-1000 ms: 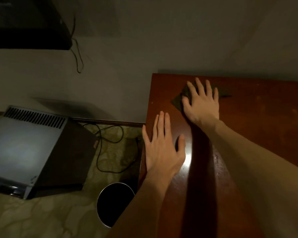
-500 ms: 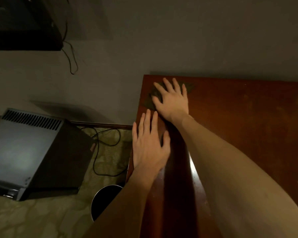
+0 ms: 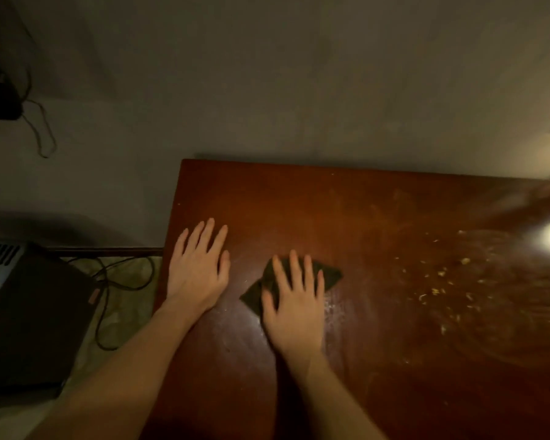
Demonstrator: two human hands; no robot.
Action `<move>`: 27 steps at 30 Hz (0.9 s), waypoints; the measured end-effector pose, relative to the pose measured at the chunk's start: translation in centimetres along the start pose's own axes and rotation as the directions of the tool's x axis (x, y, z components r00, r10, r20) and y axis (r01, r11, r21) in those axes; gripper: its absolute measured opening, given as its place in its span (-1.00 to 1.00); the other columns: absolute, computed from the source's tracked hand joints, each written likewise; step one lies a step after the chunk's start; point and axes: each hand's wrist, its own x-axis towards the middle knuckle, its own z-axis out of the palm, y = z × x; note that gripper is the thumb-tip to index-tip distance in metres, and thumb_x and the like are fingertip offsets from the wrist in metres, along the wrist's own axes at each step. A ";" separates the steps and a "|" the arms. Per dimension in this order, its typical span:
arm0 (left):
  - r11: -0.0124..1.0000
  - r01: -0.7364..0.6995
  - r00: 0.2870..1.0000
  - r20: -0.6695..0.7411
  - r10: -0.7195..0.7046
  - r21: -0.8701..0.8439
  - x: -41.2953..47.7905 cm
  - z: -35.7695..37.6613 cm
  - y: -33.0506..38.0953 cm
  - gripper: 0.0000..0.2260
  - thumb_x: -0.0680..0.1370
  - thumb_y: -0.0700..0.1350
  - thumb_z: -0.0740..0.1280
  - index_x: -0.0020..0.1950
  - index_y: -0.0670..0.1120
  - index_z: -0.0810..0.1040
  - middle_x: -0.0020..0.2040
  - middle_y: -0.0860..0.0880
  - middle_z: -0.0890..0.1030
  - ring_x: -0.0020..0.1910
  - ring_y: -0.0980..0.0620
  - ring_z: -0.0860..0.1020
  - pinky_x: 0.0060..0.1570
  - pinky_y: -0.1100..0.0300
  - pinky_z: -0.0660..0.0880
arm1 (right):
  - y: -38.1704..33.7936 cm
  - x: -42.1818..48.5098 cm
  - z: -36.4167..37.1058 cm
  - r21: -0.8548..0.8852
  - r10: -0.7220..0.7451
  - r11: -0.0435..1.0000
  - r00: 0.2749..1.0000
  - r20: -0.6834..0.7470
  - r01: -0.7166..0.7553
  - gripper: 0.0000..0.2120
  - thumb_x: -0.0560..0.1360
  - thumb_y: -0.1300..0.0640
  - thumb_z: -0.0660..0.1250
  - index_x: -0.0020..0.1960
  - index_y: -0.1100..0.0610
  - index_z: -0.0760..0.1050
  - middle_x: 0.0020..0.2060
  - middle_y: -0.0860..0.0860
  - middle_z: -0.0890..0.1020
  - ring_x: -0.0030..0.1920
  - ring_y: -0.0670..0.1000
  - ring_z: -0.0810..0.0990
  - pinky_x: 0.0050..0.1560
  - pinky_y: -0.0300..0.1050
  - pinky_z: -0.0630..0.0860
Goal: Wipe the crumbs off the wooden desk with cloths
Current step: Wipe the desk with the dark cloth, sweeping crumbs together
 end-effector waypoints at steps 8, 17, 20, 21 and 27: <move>0.994 0.063 0.998 0.003 -0.063 -0.085 4.5 0.2 3.1 -0.54 0.71 0.03 0.13 0.56 -0.14 0.40 0.56 -0.15 0.40 0.55 -0.13 0.34 0.56 -0.13 0.23 | 0.1 -0.5 -0.4 0.006 -0.016 1.000 1.000 -0.016 0.017 -0.39 0.64 -0.23 0.03 0.66 -0.12 0.15 0.68 0.02 0.11 0.68 0.15 -0.05 0.65 0.26 -0.08; 0.979 0.067 0.997 -0.025 -0.074 -0.194 7.6 3.1 6.8 -0.42 0.72 0.19 -0.11 0.69 -0.01 0.18 0.71 -0.01 0.13 0.69 0.05 0.01 0.64 -0.06 -0.01 | 3.0 14.1 -1.3 -0.022 -0.131 0.991 0.991 -0.039 0.130 -0.37 0.65 -0.28 -0.02 0.68 -0.13 0.10 0.69 0.01 0.05 0.69 0.12 -0.11 0.64 0.25 -0.13; 0.977 0.061 0.998 -0.017 -0.066 -0.204 7.6 2.9 6.6 -0.38 0.69 0.26 -0.11 0.70 0.02 0.16 0.71 0.01 0.10 0.69 0.08 -0.03 0.65 -0.05 -0.03 | 3.7 19.6 -2.0 -0.045 -0.137 0.990 0.990 -0.045 0.135 -0.38 0.65 -0.29 -0.04 0.68 -0.16 0.09 0.69 0.00 0.05 0.69 0.12 -0.10 0.64 0.26 -0.16; 0.978 0.062 0.998 -0.016 -0.066 -0.201 7.7 2.8 6.7 -0.37 0.69 0.28 -0.09 0.70 0.03 0.15 0.72 0.01 0.09 0.69 0.08 -0.04 0.65 -0.04 -0.04 | 4.0 21.3 -2.2 -0.063 -0.116 0.992 0.992 -0.058 0.112 -0.38 0.65 -0.29 -0.04 0.67 -0.16 0.09 0.69 0.00 0.04 0.69 0.14 -0.11 0.63 0.28 -0.19; 0.985 0.081 0.997 0.017 -0.079 -0.155 7.9 2.8 7.0 -0.35 0.67 0.30 0.02 0.72 0.06 0.06 0.73 0.03 -0.02 0.69 0.09 -0.13 0.66 -0.02 -0.13 | 6.1 26.7 -3.0 -0.094 0.209 0.971 0.969 -0.136 -0.222 -0.36 0.64 -0.30 -0.08 0.68 -0.13 0.10 0.69 0.13 -0.02 0.67 0.28 -0.16 0.59 0.37 -0.23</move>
